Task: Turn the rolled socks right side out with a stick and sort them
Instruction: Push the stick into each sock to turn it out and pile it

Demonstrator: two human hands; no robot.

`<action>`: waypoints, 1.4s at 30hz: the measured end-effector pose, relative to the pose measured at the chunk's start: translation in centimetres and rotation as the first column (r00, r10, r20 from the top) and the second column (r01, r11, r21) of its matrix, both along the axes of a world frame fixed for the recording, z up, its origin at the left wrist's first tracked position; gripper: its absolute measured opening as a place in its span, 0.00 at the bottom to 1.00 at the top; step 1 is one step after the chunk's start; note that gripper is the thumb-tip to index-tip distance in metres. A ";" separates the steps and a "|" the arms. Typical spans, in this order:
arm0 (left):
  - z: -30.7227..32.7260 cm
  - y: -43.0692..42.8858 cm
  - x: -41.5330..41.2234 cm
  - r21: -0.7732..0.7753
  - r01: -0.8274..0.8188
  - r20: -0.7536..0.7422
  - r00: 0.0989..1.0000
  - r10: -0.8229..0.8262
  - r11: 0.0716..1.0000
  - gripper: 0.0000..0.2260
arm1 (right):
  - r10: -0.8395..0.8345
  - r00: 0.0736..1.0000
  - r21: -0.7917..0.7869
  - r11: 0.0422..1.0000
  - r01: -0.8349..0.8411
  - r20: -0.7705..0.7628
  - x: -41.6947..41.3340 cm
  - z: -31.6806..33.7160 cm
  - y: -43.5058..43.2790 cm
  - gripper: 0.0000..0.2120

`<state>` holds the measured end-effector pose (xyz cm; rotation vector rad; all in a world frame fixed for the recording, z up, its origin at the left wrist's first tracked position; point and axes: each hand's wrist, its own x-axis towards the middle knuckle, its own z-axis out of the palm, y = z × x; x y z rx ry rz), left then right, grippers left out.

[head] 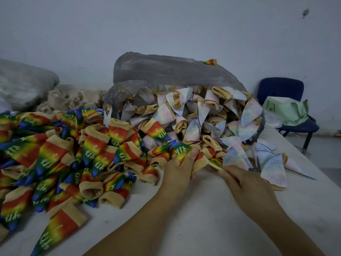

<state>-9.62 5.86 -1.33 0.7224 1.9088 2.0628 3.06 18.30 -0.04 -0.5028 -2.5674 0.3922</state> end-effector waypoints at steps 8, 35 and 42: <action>-0.4 0.0 -0.9 0.043 -0.198 0.023 0.980 0.197 0.979 0.27 | 0.004 0.995 0.007 1.000 -0.005 0.097 0.1 -0.2 -0.7 0.18; -0.2 0.1 0.3 -0.036 0.068 0.061 0.996 -0.066 0.997 0.22 | 0.035 0.994 -0.005 0.999 -0.034 0.101 0.3 1.2 0.5 0.30; -0.2 0.3 0.0 -0.057 -0.001 -0.024 1.000 -0.001 0.998 0.26 | -0.027 0.997 -0.257 0.965 0.047 0.077 -0.6 -0.4 -1.5 0.18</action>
